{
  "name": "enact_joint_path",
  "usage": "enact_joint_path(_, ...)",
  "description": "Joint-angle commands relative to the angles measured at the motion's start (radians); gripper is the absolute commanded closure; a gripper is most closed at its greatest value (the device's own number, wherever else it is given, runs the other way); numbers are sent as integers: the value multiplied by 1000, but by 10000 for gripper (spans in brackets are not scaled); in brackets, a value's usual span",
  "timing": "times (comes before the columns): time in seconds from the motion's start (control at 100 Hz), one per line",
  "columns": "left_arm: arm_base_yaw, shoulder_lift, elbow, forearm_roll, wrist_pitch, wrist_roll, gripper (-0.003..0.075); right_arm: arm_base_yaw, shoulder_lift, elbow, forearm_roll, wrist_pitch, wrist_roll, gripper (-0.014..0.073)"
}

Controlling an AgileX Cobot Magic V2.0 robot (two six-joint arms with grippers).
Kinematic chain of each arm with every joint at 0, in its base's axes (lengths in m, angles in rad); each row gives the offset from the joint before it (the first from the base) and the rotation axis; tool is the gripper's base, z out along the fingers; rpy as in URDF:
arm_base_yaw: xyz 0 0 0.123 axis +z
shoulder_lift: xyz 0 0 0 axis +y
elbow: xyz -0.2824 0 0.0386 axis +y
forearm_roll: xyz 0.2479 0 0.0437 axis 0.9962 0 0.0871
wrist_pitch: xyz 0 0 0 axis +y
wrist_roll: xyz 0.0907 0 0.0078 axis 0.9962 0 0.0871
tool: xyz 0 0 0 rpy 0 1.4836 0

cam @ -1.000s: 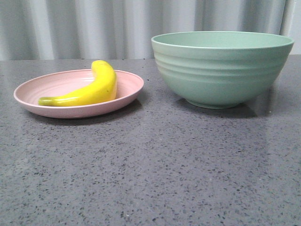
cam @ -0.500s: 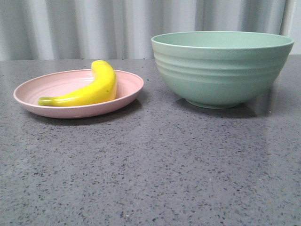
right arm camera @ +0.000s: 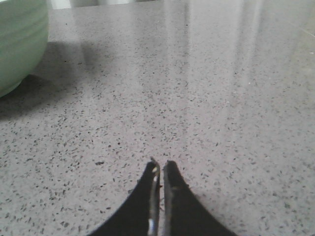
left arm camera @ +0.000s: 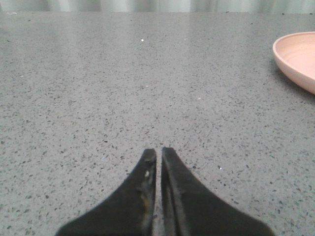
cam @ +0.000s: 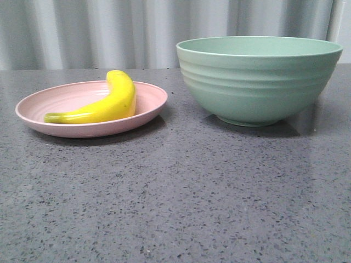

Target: Transfer banana from pink plate to green bowl

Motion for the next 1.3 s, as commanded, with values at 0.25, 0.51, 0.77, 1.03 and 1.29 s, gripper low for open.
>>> enact_joint_path(0.25, 1, -34, 27, -25, -110, -6, 739, -3, -19, 27, -15, -49, -6, 673)
enact_joint_path(0.51, 1, -32, 27, -25, -113, -6, 739, -3, -19, 27, -15, -49, -6, 673)
enact_joint_path(0.77, 1, -32, 27, -25, -115, -6, 739, -3, -19, 27, -15, -49, -6, 673)
enact_joint_path(1.03, 1, -32, 27, -26, -123, -6, 739, -3, -19, 27, -16, -49, -6, 673)
enact_joint_path(1.29, 1, -32, 27, -26, -123, -6, 739, -3, -19, 27, -16, -49, -6, 673)
